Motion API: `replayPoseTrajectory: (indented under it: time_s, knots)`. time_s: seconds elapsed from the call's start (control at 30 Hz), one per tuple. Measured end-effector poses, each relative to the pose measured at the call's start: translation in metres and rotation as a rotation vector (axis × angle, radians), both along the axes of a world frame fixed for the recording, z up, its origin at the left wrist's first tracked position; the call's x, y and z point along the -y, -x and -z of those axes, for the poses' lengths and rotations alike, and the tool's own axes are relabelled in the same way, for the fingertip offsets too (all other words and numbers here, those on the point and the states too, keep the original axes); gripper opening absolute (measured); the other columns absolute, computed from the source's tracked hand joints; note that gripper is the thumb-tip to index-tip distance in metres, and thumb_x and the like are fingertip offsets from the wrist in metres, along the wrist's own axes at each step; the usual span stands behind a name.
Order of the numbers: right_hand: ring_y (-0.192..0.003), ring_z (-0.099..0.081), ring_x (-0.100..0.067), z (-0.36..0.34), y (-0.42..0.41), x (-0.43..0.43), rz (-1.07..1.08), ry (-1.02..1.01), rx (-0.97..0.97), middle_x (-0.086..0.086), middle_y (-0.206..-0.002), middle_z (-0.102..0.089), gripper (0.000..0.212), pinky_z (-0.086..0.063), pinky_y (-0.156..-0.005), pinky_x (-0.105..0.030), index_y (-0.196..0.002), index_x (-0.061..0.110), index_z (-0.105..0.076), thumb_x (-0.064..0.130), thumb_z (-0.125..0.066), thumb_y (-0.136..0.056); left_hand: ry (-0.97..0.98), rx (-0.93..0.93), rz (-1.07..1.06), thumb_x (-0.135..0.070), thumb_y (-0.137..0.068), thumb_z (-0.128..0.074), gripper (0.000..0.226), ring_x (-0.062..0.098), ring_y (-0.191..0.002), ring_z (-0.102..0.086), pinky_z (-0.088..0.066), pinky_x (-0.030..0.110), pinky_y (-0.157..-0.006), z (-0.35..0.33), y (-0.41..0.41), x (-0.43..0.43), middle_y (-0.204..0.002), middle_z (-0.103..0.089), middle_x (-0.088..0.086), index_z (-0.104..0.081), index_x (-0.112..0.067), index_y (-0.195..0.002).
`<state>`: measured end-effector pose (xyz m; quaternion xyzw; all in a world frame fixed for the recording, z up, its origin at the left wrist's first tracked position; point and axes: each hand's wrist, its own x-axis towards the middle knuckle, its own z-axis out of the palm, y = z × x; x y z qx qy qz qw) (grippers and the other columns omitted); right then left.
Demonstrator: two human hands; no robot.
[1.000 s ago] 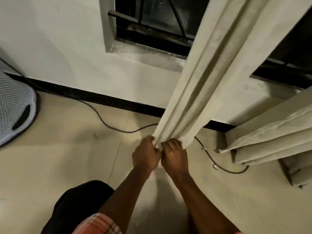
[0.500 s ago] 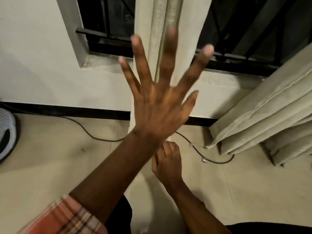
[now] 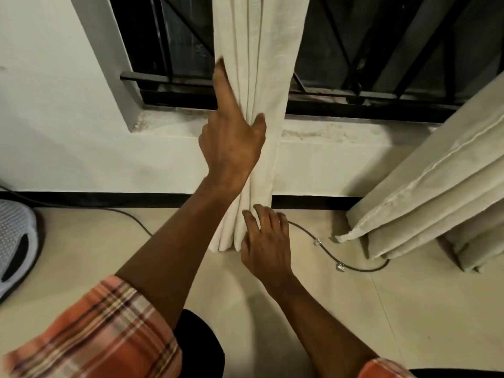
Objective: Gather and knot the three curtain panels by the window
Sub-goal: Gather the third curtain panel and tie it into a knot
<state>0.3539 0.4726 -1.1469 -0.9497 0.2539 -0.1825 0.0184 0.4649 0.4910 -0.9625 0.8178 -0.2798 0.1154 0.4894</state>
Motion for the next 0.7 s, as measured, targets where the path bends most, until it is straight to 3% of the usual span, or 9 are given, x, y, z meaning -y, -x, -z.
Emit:
replayPoseTrajectory:
  time_s: [0.13,0.23,0.37,0.43,0.5,0.53,0.6,0.67,0.7]
  knots:
    - [-0.121,-0.052,-0.032,-0.014,-0.019,0.005,-0.038,0.087,0.005,-0.013,-0.129,-0.057,0.054,-0.033,-0.106,-0.054,-0.127,0.015,-0.056,0.029,-0.065,-0.075,-0.073,-0.026,0.012,-0.042,-0.084,-0.066,0.080,0.025,-0.109,-0.059,-0.047,0.037,-0.088,0.019,-0.003,-0.002,-0.126,-0.057,0.004,-0.023,-0.016,-0.146]
    - [-0.122,-0.052,-0.034,-0.022,-0.026,0.006,-0.056,0.194,0.074,-0.014,-0.131,-0.056,0.058,-0.032,-0.107,-0.055,-0.127,0.014,-0.054,0.029,-0.068,-0.073,-0.022,0.027,0.017,-0.044,-0.082,-0.068,0.087,0.025,-0.112,-0.056,-0.048,0.037,-0.087,0.017,-0.002,-0.003,-0.135,-0.050,0.005,-0.019,-0.015,-0.148]
    - [-0.129,-0.045,-0.035,-0.035,-0.033,0.007,-0.070,0.322,0.228,-0.015,-0.136,-0.052,0.061,-0.028,-0.110,-0.057,-0.130,0.014,-0.043,0.032,-0.064,-0.075,0.155,0.406,0.007,-0.041,-0.081,-0.069,0.101,0.022,-0.132,-0.035,-0.051,0.016,-0.080,0.004,-0.009,-0.002,-0.152,-0.020,0.023,0.008,-0.034,-0.146]
    - [-0.129,-0.042,-0.034,-0.040,-0.036,0.006,-0.098,0.350,0.309,-0.016,-0.135,-0.050,0.062,-0.027,-0.110,-0.058,-0.130,0.013,-0.042,0.030,-0.063,-0.075,0.151,0.603,-0.004,-0.040,-0.086,-0.063,0.108,0.029,-0.139,-0.023,-0.052,0.022,-0.089,-0.006,-0.012,-0.001,-0.149,-0.008,0.028,0.032,-0.046,-0.137]
    - [-0.126,-0.042,-0.034,-0.043,-0.039,0.002,-0.130,0.372,0.373,-0.017,-0.130,-0.054,0.061,-0.026,-0.110,-0.058,-0.127,0.012,-0.044,0.029,-0.067,-0.073,0.082,0.762,-0.038,-0.039,-0.089,-0.059,0.107,0.035,-0.136,-0.021,-0.047,0.035,-0.101,-0.013,-0.010,-0.001,-0.143,-0.006,0.018,0.039,-0.046,-0.132]
    - [-0.124,-0.043,-0.033,-0.045,-0.040,0.000,-0.149,0.382,0.400,-0.017,-0.126,-0.058,0.059,-0.026,-0.110,-0.057,-0.124,0.012,-0.046,0.029,-0.068,-0.073,0.045,0.792,-0.038,-0.038,-0.089,-0.058,0.104,0.034,-0.134,-0.025,-0.047,0.037,-0.100,-0.015,-0.008,-0.002,-0.142,-0.007,0.015,0.035,-0.048,-0.133]
    - [-0.121,-0.045,-0.032,-0.047,-0.042,-0.006,-0.197,0.389,0.456,-0.017,-0.120,-0.063,0.052,-0.026,-0.109,-0.055,-0.118,0.012,-0.049,0.028,-0.069,-0.073,-0.017,0.770,-0.026,-0.032,-0.089,-0.060,0.090,0.031,-0.118,-0.047,-0.056,0.033,-0.082,-0.017,-0.005,-0.004,-0.147,-0.018,0.018,0.010,-0.042,-0.145]
    - [-0.117,-0.047,-0.032,-0.050,-0.043,-0.013,-0.239,0.378,0.487,-0.017,-0.116,-0.066,0.044,-0.028,-0.108,-0.054,-0.113,0.011,-0.054,0.026,-0.068,-0.074,-0.077,0.697,-0.006,-0.022,-0.087,-0.064,0.071,0.025,-0.084,-0.063,-0.056,0.032,-0.059,-0.016,-0.004,-0.006,-0.138,-0.045,0.020,-0.023,-0.027,-0.145]
    - [-0.116,-0.049,-0.032,-0.053,-0.043,-0.015,-0.241,0.362,0.467,-0.016,-0.114,-0.066,0.040,-0.030,-0.106,-0.054,-0.110,0.010,-0.059,0.025,-0.069,-0.074,-0.123,0.662,0.011,-0.019,-0.086,-0.064,0.062,0.026,-0.072,-0.064,-0.056,0.034,-0.055,-0.016,-0.005,-0.007,-0.127,-0.056,0.018,-0.036,-0.024,-0.141]
